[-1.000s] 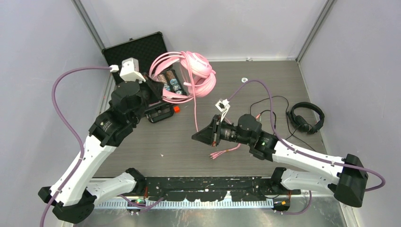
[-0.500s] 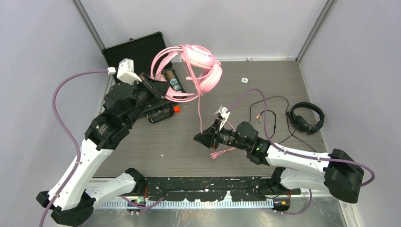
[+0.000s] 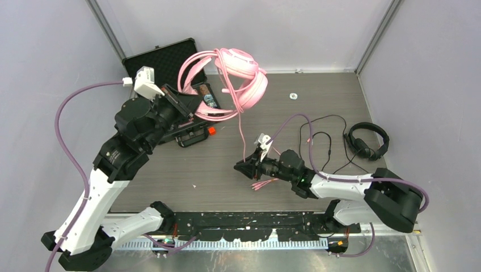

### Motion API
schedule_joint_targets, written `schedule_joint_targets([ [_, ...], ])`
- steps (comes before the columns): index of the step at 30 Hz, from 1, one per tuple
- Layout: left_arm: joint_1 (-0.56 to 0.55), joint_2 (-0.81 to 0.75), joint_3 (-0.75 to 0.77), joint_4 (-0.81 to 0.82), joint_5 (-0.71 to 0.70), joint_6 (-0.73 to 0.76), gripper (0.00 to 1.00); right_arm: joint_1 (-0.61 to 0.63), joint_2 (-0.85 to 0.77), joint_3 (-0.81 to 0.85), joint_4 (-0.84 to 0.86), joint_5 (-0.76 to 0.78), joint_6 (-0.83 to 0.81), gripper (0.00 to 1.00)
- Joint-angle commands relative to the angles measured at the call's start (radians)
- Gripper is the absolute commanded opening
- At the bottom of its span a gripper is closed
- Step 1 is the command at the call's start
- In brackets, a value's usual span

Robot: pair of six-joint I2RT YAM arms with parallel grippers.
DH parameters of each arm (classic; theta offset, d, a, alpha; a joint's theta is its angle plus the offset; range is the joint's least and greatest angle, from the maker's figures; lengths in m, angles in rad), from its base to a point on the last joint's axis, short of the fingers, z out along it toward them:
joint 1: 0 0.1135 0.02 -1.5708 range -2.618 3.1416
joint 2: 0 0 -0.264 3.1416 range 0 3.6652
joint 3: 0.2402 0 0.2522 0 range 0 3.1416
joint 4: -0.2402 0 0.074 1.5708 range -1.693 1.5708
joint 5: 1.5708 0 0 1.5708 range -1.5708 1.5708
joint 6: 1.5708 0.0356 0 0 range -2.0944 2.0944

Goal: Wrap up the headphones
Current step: Wrap the headphones cable around the headphones.

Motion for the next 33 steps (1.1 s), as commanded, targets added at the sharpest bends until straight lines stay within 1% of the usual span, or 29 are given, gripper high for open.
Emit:
schedule_joint_targets([
  [1, 0.005, -0.012, 0.113, 0.103, 0.007, -0.014, 0.00, -0.033, 0.036, -0.043, 0.170, -0.038, 0.011, 0.25],
  [2, 0.005, -0.009, 0.119, 0.100, 0.012, -0.014, 0.00, -0.038, 0.040, -0.046, 0.175, -0.033, 0.012, 0.24],
  [7, 0.006, -0.008, 0.134, 0.105, 0.077, -0.030, 0.00, -0.088, 0.045, -0.067, 0.199, 0.030, 0.043, 0.08],
  [9, 0.005, -0.008, 0.144, 0.092, 0.132, -0.036, 0.00, -0.132, 0.036, -0.061, 0.189, 0.008, 0.073, 0.01],
  [12, 0.006, -0.007, 0.160, 0.070, 0.215, -0.038, 0.00, -0.189, 0.014, -0.042, 0.169, -0.019, 0.097, 0.01],
  [15, 0.005, 0.005, 0.184, 0.043, 0.342, -0.018, 0.00, -0.230, -0.001, -0.027, 0.151, -0.028, 0.114, 0.00],
  [23, 0.006, 0.068, 0.209, -0.029, 0.714, 0.113, 0.00, -0.388, -0.009, 0.010, 0.152, -0.134, 0.236, 0.00],
  [29, 0.007, 0.125, 0.241, -0.161, 0.890, 0.269, 0.00, -0.474, -0.028, 0.031, 0.143, -0.150, 0.324, 0.01],
  [33, 0.014, 0.156, 0.285, -0.300, 0.921, 0.405, 0.00, -0.542, -0.039, 0.064, 0.103, -0.183, 0.405, 0.00],
])
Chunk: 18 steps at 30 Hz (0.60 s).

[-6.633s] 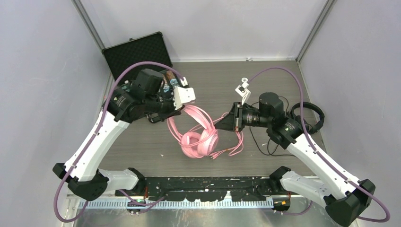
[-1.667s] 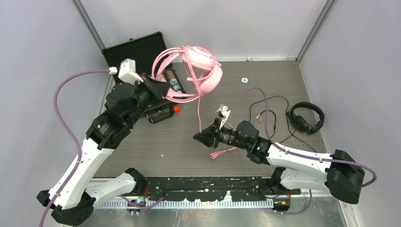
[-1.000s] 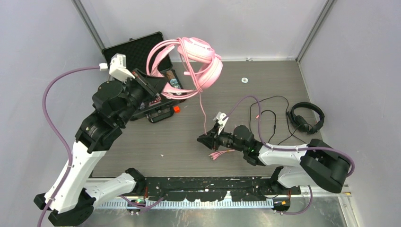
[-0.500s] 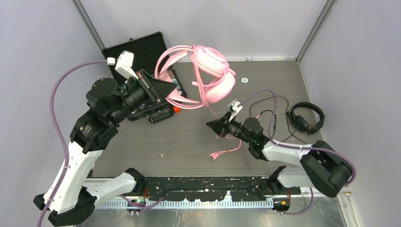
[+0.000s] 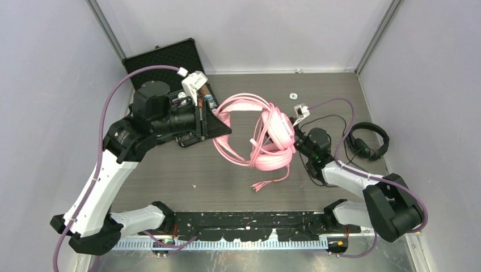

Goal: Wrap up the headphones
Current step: Wrap the headphones cable around the headphones.

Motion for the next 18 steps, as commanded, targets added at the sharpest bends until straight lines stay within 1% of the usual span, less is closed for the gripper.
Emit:
schedule_joint_targets([
  [1, 0.010, 0.004, 0.118, -0.102, 0.158, 0.177, 0.00, -0.073, -0.038, 0.071, -0.024, -0.035, 0.123, 0.00],
  [4, 0.012, 0.021, 0.155, -0.206, 0.115, 0.311, 0.00, -0.115, -0.069, 0.079, -0.073, -0.045, 0.184, 0.00],
  [9, 0.011, 0.077, 0.213, -0.365, 0.079, 0.494, 0.00, -0.131, -0.110, 0.135, -0.199, -0.110, 0.209, 0.00],
  [14, 0.011, 0.124, 0.188, -0.470, 0.067, 0.700, 0.00, -0.132, -0.150, 0.209, -0.307, -0.189, 0.224, 0.00],
  [18, 0.011, 0.152, 0.166, -0.544, 0.011, 0.843, 0.00, -0.132, -0.182, 0.291, -0.471, -0.265, 0.220, 0.00],
])
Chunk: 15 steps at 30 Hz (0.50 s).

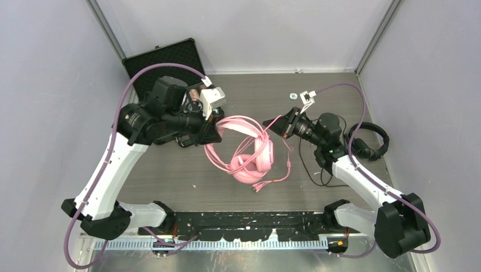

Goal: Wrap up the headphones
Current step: Wrap the headphones cable around the headphones.

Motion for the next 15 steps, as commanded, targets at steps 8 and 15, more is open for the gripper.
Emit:
schedule_joint_targets([
  [8, -0.002, 0.033, -0.065, -0.112, -0.225, 0.384, 0.00, -0.015, -0.061, 0.195, -0.368, -0.245, 0.130, 0.00],
  [15, -0.023, 0.083, -0.069, -0.125, -0.363, 0.467, 0.00, -0.015, -0.079, 0.167, -0.236, -0.342, 0.315, 0.00],
])
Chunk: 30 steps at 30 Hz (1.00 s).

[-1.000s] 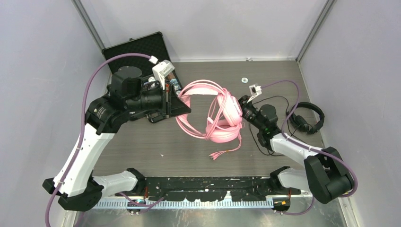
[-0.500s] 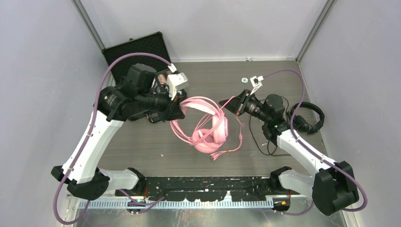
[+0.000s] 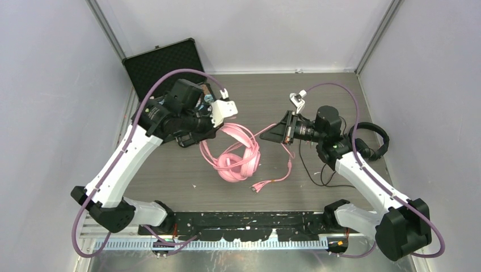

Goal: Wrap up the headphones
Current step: Wrap the headphones cable around the headphones.

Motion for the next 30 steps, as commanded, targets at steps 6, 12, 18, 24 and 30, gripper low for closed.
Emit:
schedule_joint_targets([
  [6, -0.041, 0.012, -0.035, -0.034, -0.215, 0.109, 0.00, -0.015, -0.043, -0.023, 0.281, -0.083, 0.302, 0.01],
  [12, -0.046, 0.023, -0.025, -0.005, -0.259, 0.085, 0.00, -0.002, -0.021, -0.065, 0.421, -0.114, 0.417, 0.02],
  [18, -0.045, 0.012, -0.066, 0.034, -0.341, 0.037, 0.00, 0.044, 0.006, -0.097, 0.569, -0.125, 0.516, 0.05],
  [24, -0.045, -0.039, -0.134, 0.097, -0.407, -0.023, 0.00, 0.098, 0.026, -0.098, 0.640, -0.102, 0.564, 0.05],
  [30, -0.043, -0.065, -0.162, 0.134, -0.472, -0.104, 0.00, 0.158, 0.039, -0.090, 0.633, -0.070, 0.541, 0.05],
])
